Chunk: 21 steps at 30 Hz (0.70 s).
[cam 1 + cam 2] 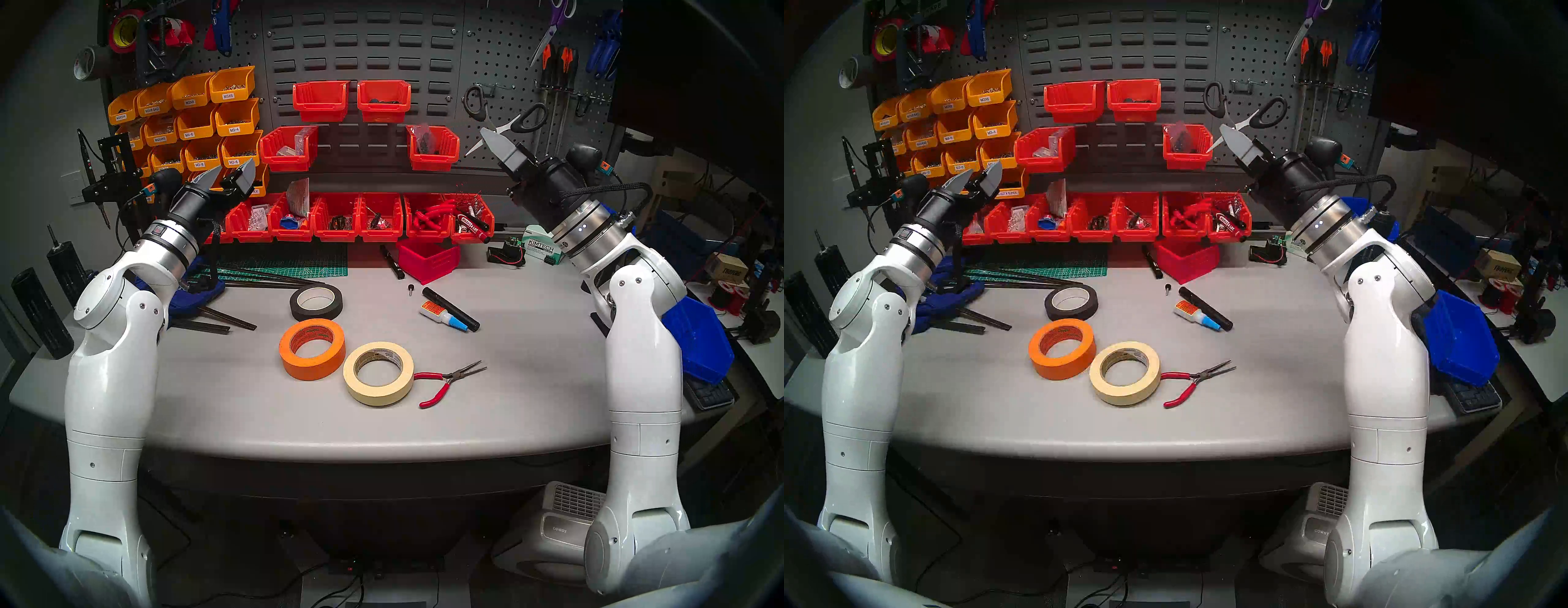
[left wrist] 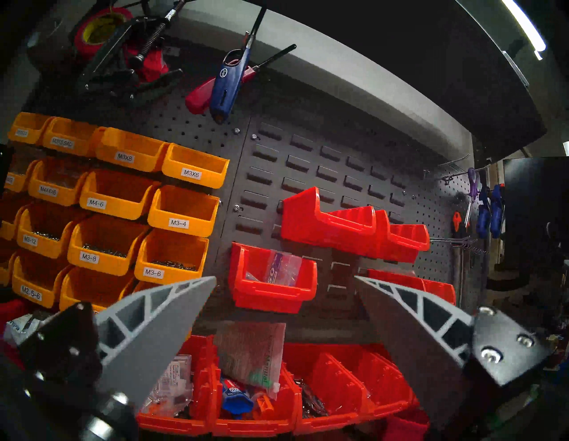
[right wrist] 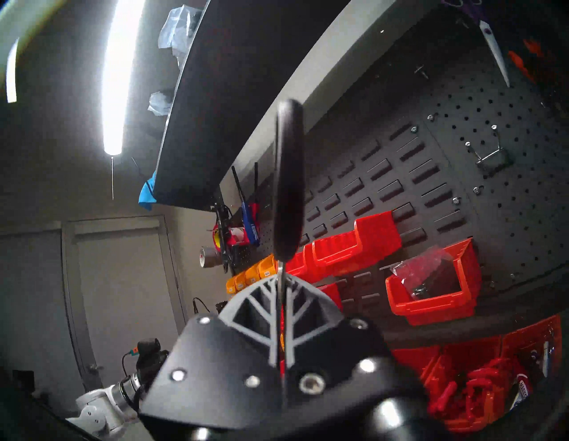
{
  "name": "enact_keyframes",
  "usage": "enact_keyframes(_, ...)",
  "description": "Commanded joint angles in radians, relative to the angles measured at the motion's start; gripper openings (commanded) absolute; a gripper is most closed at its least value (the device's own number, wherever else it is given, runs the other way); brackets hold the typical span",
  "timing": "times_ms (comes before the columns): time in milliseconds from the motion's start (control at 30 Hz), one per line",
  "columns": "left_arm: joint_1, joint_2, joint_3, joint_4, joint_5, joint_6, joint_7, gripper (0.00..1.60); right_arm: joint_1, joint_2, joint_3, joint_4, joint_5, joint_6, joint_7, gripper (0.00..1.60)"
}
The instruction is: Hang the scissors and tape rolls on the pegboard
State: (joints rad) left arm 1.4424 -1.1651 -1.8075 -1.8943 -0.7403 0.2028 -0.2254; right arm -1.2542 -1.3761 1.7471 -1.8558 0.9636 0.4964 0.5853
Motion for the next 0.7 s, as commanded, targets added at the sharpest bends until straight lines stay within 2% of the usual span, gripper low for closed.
enact_keyframes(0, 0.021, -0.045, -0.016, -0.059, -0.002, -0.043, 0.029, 1.60, 0.064, -0.061, 0.033, 0.039, 0.061, -0.042, 0.003, 0.00)
enact_keyframes(300, 0.044, -0.076, -0.014, -0.069, -0.004, -0.040, 0.068, 1.60, 0.118, -0.071, 0.007, 0.087, 0.054, -0.069, 0.004, 0.00)
enact_keyframes(667, 0.069, -0.091, -0.023, -0.079, -0.001, -0.043, 0.099, 1.60, 0.203, -0.094, 0.025, 0.172, 0.072, -0.131, -0.048, 0.00)
